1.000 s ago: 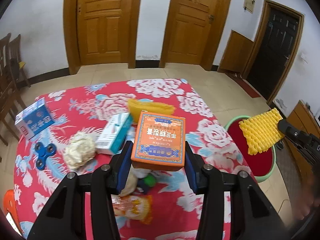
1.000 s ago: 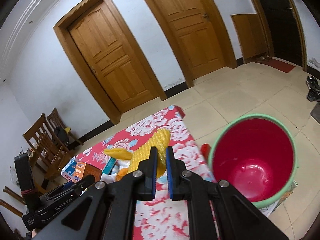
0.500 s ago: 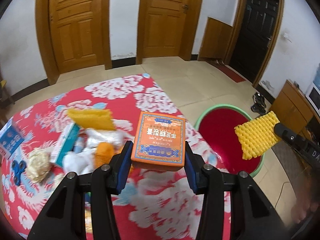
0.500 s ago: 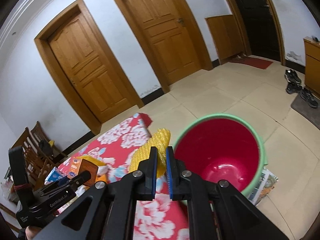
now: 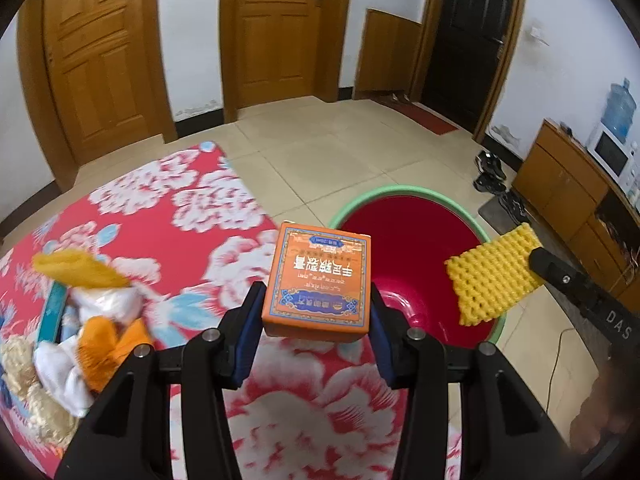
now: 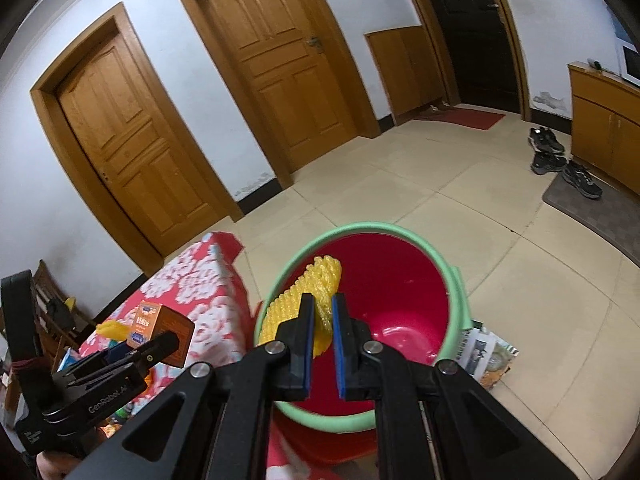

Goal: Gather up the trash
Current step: 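Open the left tool to drop the orange box while the right tool drops the foam net into the bucket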

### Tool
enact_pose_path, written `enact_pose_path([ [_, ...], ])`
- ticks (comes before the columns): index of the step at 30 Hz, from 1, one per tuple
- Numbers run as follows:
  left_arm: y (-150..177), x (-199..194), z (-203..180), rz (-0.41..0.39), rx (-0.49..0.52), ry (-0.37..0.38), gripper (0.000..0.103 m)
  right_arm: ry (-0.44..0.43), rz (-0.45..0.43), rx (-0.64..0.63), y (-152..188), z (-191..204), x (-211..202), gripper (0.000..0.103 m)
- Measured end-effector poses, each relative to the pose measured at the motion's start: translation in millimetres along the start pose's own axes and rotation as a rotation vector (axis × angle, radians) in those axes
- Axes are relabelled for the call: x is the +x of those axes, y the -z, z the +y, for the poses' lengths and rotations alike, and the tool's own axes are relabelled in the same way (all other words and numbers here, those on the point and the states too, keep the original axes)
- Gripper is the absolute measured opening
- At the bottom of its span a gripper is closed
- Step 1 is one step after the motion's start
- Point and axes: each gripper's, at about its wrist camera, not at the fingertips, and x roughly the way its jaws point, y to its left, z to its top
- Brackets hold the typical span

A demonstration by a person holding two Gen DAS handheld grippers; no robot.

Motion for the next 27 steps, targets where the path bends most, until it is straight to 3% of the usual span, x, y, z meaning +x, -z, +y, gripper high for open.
enact_pose_path([
  [20,-3.0,49.0,-42.4,0.052,0.065,0.047,0.049,0.078,0.086,0.026,10.3,-37.6,39.3,0.013],
  [27,-5.0,45.3,-41.3,0.036,0.057,0.057,0.059,0.064,0.086,0.029,11.1,-38.1,37.4,0.014],
])
